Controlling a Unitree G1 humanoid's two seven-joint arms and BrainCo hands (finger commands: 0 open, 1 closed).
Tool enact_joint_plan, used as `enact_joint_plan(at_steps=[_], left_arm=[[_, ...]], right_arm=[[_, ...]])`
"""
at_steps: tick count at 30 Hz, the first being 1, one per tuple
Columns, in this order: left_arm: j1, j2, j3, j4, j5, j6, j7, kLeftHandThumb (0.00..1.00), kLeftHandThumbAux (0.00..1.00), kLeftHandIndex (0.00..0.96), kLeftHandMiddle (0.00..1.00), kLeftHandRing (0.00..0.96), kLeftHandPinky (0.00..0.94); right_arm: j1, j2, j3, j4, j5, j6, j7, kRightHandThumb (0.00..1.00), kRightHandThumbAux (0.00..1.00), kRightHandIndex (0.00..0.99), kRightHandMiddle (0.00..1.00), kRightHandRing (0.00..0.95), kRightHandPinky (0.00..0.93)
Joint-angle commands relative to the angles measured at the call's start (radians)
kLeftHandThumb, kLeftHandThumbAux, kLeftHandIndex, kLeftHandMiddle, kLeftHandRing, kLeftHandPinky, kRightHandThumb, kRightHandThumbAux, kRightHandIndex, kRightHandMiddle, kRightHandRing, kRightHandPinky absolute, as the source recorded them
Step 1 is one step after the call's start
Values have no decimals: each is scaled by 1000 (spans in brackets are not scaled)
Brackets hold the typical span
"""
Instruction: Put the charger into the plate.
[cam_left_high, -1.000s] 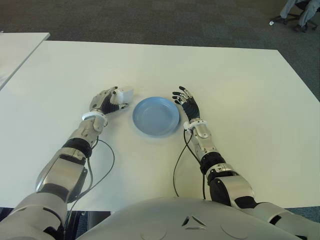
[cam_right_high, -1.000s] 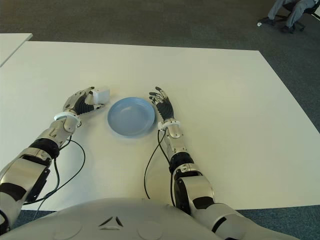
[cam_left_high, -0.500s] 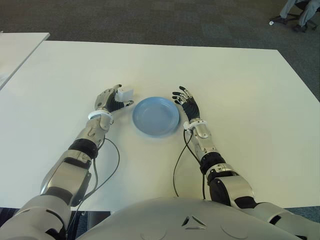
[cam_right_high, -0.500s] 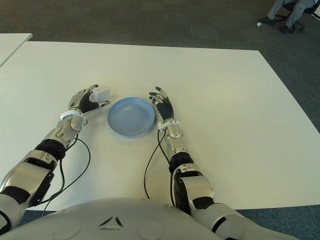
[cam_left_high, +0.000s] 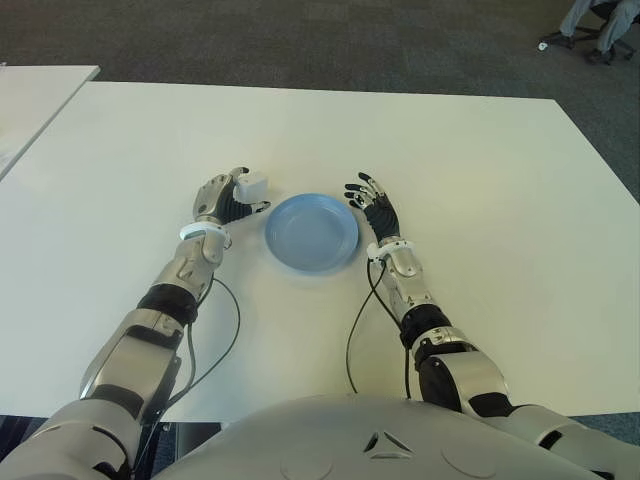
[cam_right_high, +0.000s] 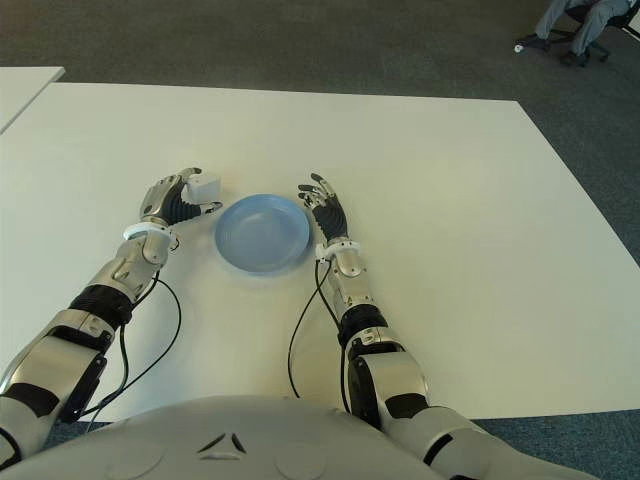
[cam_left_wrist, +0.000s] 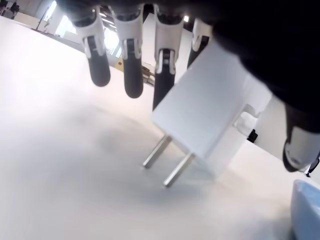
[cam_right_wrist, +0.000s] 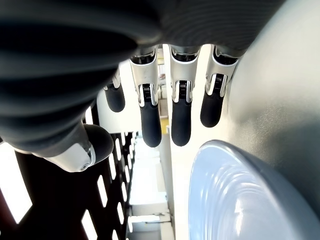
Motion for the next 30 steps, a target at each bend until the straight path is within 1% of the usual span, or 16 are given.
enact_joint_plan(at_steps=[1,2,3,4,7,12,17,22,30], left_arm=[[18,0,-6,-11,25,3,51,713,677,432,690,694,692],[23,-2,-9,-26,35,17,59,721,682,436,718,719,723],[27,-4,-11,-37,42,28,64,724,683,438,728,728,733],[32,-8,-16,-64,55,54,65,728,686,440,742,740,748],[43,-10,-23,-111,82,109,65,735,689,443,769,765,763],[62,-11,-23,-158,94,154,49,739,691,444,794,788,790],[87,-7,-21,-205,94,178,39,743,693,444,822,816,827],[103,-4,-22,-232,98,193,39,747,694,444,840,833,834],[120,2,-13,-242,88,179,49,750,695,443,854,847,830]], right_arm=[[27,4,-3,30,-1,48,-5,0,548,113,293,269,237],[26,4,-3,30,-2,48,-6,0,548,113,293,268,235],[26,4,-2,31,-2,48,-7,0,548,113,293,268,234],[26,4,-2,31,-3,49,-8,0,548,113,292,268,233],[24,4,-2,34,-4,52,-12,0,548,113,293,267,232],[22,5,-2,38,-4,54,-17,0,551,114,296,268,231],[19,7,-4,43,-4,55,-23,0,560,115,303,273,234],[20,8,-3,43,-6,54,-29,0,556,117,304,276,237],[17,11,-3,47,-5,55,-36,0,549,119,306,279,242]])
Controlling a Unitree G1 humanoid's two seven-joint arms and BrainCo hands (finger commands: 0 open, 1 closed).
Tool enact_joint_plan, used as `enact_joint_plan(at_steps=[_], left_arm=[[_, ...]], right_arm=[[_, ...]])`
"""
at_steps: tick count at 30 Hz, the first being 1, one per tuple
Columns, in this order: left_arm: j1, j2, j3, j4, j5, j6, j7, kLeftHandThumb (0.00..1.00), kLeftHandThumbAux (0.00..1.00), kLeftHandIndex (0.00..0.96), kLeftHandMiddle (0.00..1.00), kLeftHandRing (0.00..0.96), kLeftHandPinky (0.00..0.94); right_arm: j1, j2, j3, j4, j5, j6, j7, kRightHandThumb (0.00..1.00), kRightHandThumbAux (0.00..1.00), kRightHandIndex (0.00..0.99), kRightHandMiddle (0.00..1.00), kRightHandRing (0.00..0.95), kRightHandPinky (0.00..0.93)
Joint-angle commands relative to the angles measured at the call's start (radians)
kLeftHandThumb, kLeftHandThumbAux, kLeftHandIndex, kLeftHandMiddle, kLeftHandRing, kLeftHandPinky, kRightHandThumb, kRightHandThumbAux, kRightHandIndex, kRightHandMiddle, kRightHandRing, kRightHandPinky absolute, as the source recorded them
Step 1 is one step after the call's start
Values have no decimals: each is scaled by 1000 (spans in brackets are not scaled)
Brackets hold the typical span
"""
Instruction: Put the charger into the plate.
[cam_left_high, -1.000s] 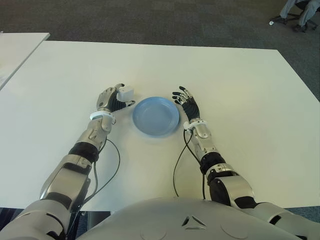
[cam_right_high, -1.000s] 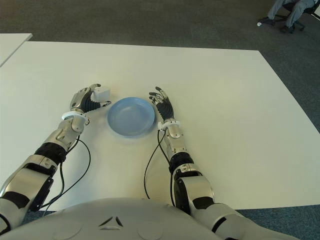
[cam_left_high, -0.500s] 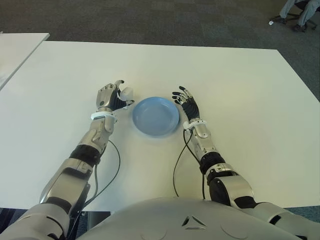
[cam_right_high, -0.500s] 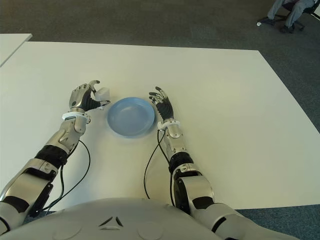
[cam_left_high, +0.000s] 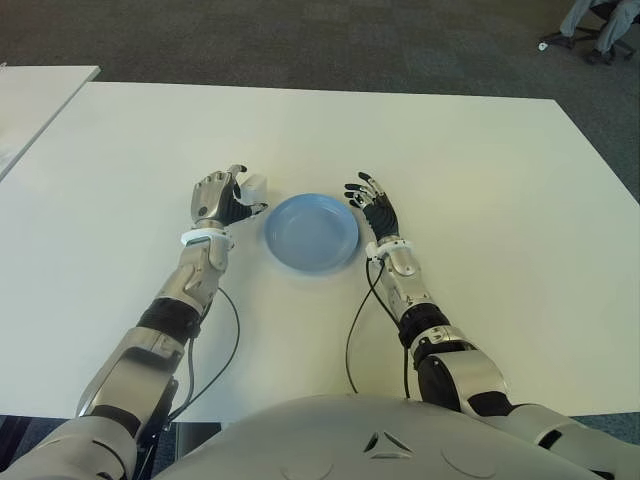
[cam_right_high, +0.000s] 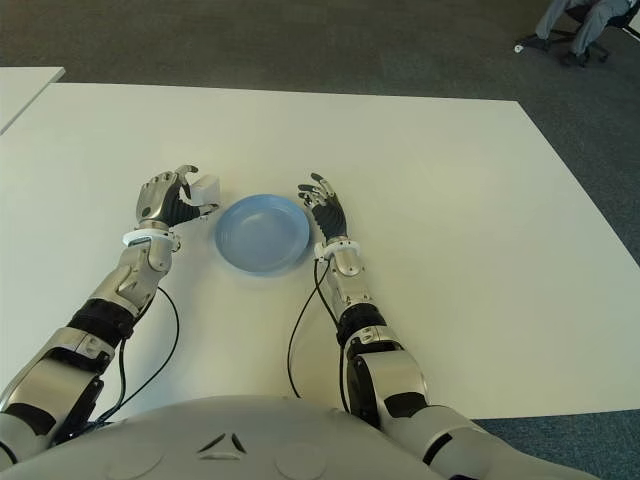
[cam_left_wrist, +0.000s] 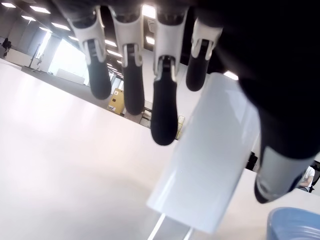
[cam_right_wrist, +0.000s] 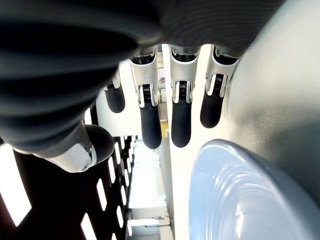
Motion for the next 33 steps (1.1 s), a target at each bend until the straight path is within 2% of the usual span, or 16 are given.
enact_joint_plan(at_steps=[1,14,33], left_arm=[[23,4,4,-4,-1,-8,-9,750,695,443,855,848,829],[39,12,17,-7,-11,-35,-12,751,696,443,856,849,813],[51,25,38,19,-26,-110,-3,751,696,443,864,856,819]], right_arm=[[25,3,-5,38,-2,51,-8,0,549,119,306,279,241],[20,5,-10,50,4,49,-5,0,556,117,309,283,244],[14,8,-15,64,8,46,-5,0,563,117,314,292,254]])
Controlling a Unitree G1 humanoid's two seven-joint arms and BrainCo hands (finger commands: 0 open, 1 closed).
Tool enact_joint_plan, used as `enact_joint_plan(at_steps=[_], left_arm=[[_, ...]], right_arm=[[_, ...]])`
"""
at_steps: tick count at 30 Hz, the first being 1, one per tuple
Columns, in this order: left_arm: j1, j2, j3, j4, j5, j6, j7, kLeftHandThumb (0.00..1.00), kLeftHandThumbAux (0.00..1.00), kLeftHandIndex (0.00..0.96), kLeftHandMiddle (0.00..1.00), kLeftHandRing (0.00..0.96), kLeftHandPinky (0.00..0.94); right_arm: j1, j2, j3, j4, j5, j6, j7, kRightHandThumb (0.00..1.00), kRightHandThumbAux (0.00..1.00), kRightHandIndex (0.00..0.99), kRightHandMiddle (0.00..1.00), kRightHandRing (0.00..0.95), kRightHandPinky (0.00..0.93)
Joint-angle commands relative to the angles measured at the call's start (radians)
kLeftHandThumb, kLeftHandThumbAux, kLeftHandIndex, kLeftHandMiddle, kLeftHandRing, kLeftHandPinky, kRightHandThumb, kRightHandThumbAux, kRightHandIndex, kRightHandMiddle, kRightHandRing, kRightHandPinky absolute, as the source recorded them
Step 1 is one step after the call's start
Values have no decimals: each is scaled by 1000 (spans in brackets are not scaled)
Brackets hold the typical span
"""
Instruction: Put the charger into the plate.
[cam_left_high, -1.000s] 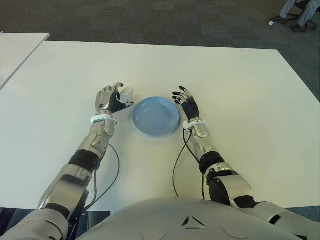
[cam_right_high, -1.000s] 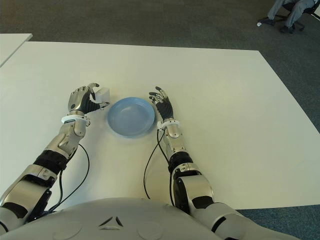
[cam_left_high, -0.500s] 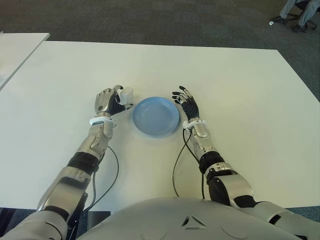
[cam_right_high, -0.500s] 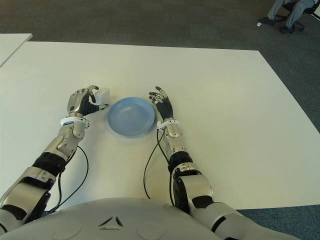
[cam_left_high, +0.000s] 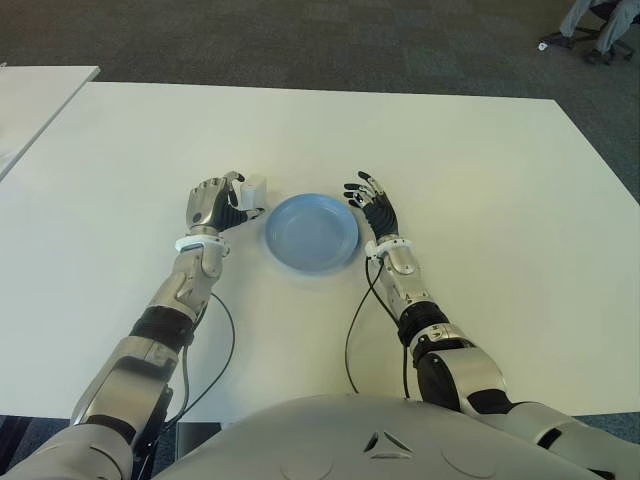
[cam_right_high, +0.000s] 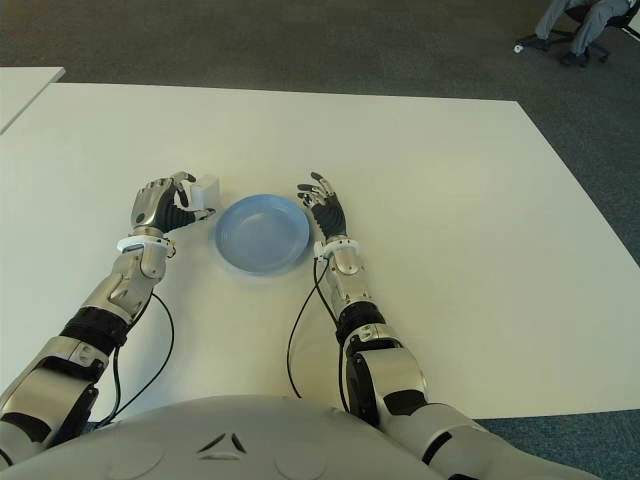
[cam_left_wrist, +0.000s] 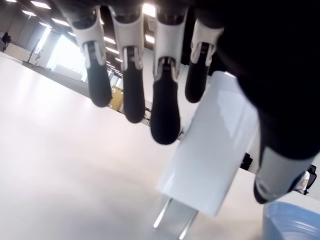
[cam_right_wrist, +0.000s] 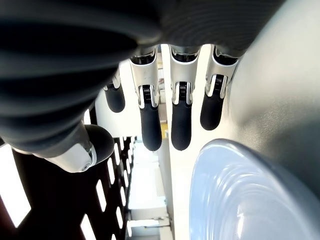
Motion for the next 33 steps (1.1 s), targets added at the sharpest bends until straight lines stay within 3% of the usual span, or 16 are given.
enact_joint_plan(at_steps=[1,7,11,15,22,33], left_arm=[[7,19,3,28,-14,-49,-14,751,696,443,864,856,819],[-72,101,36,163,-84,-213,-86,751,696,443,865,859,832],[-177,176,55,309,-147,-356,-206,751,696,443,859,855,830],[-236,216,47,393,-166,-437,-299,749,695,443,831,832,798],[-265,268,26,423,-162,-499,-381,743,689,444,758,760,727],[-331,347,17,397,-179,-517,-644,730,684,436,690,687,647]], right_arm=[[28,3,-8,42,2,46,-5,0,563,117,314,292,255],[26,4,-9,48,0,46,-7,0,570,117,310,290,252],[27,4,-9,54,-2,40,-6,0,571,115,308,288,248],[28,4,-9,56,-5,38,-9,0,568,115,307,285,247],[30,8,-8,55,-8,38,-16,0,566,116,303,281,247],[31,6,-8,55,-10,43,-19,0,578,117,298,277,243]])
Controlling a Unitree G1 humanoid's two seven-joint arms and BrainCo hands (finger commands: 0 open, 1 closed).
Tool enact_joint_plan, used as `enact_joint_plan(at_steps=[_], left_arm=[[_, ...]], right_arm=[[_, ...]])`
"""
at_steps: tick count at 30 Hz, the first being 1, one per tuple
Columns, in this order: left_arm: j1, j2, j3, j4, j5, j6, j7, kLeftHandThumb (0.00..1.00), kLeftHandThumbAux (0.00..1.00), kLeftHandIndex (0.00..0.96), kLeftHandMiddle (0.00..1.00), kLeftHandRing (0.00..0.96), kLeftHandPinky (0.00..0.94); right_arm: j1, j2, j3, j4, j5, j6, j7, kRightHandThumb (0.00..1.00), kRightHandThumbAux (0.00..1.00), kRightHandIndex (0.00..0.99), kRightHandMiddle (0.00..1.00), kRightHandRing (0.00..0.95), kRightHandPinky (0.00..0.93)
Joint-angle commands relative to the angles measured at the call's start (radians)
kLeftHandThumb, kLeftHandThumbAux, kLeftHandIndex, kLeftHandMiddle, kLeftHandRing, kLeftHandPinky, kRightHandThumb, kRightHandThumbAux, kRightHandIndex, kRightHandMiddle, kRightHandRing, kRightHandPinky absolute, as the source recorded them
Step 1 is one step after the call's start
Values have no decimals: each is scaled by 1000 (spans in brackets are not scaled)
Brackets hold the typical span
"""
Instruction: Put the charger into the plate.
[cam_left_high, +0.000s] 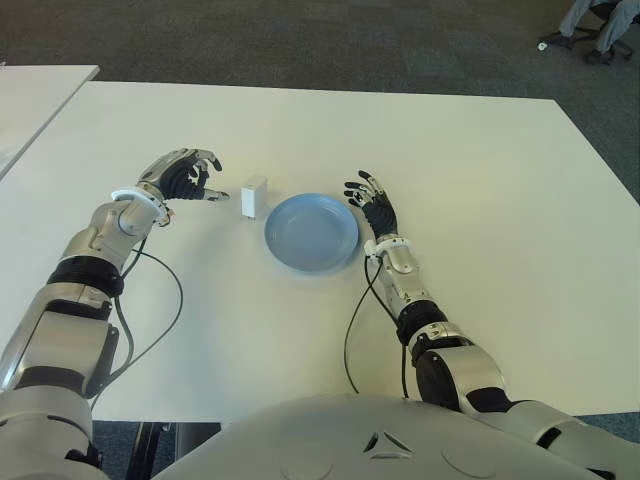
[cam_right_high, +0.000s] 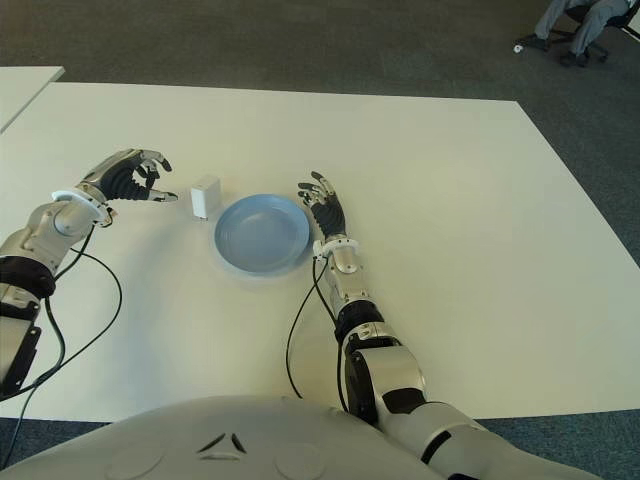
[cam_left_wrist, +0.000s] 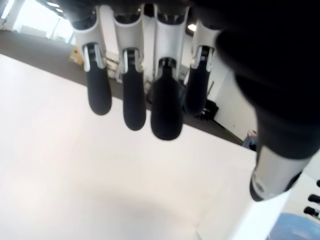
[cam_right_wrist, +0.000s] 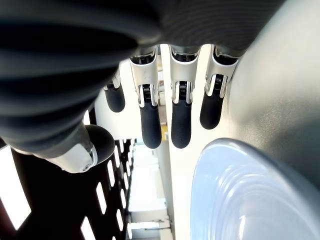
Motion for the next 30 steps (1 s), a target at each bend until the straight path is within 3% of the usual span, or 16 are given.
enact_joint_plan(at_steps=[1,2,3,4,5,7,10,18,30], left_arm=[[-62,39,-19,12,-13,8,-153,725,685,430,627,627,595],[-77,46,-25,18,-14,6,-195,723,686,428,605,605,576],[-87,51,-29,22,-14,3,-224,687,600,351,473,472,459],[-97,54,-34,31,-14,-5,-252,674,570,323,426,424,417],[-104,56,-37,37,-14,-11,-273,633,513,260,313,298,300],[-123,58,-43,55,-15,-21,-308,576,438,180,165,139,143],[-174,47,-59,118,1,-24,-328,532,359,112,56,45,46],[-250,29,-86,253,9,-51,-344,526,235,33,2,2,2],[-272,17,-81,298,-14,-74,-413,577,199,25,0,0,0]], right_arm=[[39,0,-2,40,-5,48,-9,0,580,117,298,277,242],[39,0,-2,41,-6,48,-11,0,580,117,297,276,242],[38,-1,-2,42,-7,48,-12,0,579,116,296,275,238],[38,-1,-1,43,-8,47,-14,0,579,116,296,275,237],[38,-1,-1,44,-9,47,-15,0,578,115,296,273,233],[38,-1,0,44,-10,46,-16,0,578,114,296,271,228],[39,0,1,42,-12,47,-17,0,580,113,296,269,224],[45,2,7,34,-16,45,-21,0,590,118,297,271,229],[56,3,18,19,-17,40,-19,0,592,118,296,270,225]])
